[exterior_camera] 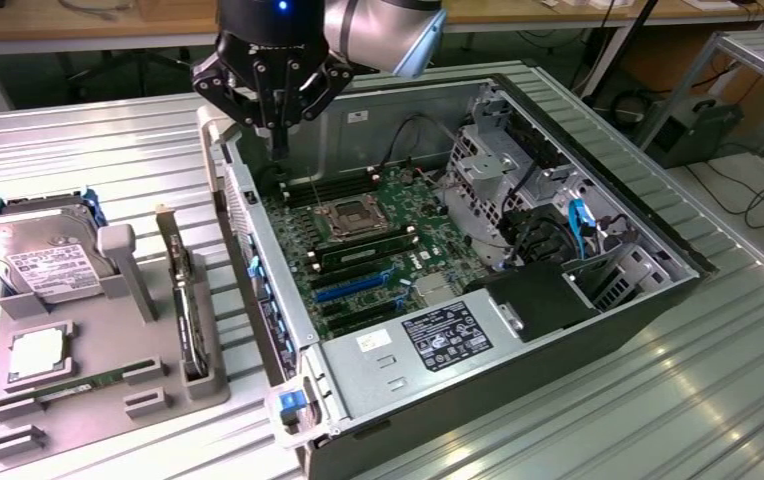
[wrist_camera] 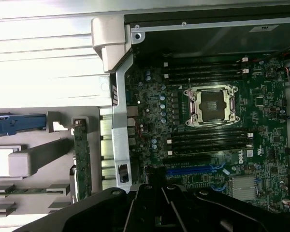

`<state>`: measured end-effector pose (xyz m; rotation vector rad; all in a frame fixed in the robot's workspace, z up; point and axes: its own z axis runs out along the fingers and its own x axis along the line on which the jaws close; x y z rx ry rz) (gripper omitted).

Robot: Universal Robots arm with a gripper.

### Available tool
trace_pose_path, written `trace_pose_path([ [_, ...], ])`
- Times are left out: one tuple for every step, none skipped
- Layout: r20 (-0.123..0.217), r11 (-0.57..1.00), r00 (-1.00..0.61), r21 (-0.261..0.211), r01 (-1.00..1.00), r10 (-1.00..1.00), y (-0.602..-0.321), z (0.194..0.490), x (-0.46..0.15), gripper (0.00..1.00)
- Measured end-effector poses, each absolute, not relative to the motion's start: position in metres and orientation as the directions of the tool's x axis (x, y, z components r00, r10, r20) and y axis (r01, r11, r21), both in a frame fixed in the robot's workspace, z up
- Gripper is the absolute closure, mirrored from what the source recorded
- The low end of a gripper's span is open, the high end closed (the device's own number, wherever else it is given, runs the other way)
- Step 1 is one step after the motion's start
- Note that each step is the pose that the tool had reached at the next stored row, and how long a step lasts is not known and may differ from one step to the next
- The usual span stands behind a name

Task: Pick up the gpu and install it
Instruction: 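Reach for the gpu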

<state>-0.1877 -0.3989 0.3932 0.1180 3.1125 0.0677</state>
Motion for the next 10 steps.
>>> trace_pose_path([
  [-0.024, 0.996, -0.997, 0.044, 0.075, 0.076, -0.3989, 0.3932, -0.1880, 0.89],
  [-0.024, 0.996, -0.997, 0.044, 0.075, 0.076, -0.3989, 0.3932, -0.1882, 0.89],
  [-0.024, 0.996, -0.997, 0.044, 0.075, 0.076, -0.3989, 0.3932, -0.1885, 0.89],
  [-0.024, 0.996, -0.997, 0.044, 0.075, 0.076, -0.3989, 0.3932, -0.1888, 0.89],
  [-0.024, 0.996, -0.997, 0.044, 0.075, 0.076, -0.3989, 0.3932, -0.1891, 0.89],
  [-0.024, 0.996, -0.997, 0.044, 0.075, 0.076, -0.3989, 0.3932, -0.1895, 0.89],
  [-0.024, 0.996, -0.997, 0.044, 0.075, 0.076, -0.3989, 0.3932, -0.1897, 0.89],
  [-0.024, 0.996, -0.997, 0.044, 0.075, 0.076, -0.3989, 0.3932, -0.1900, 0.89],
  [-0.024, 0.996, -0.997, 0.044, 0.075, 0.076, -0.3989, 0.3932, -0.1904, 0.89],
  [-0.024, 0.996, -0.997, 0.044, 0.075, 0.076, -0.3989, 0.3932, -0.1906, 0.89],
])
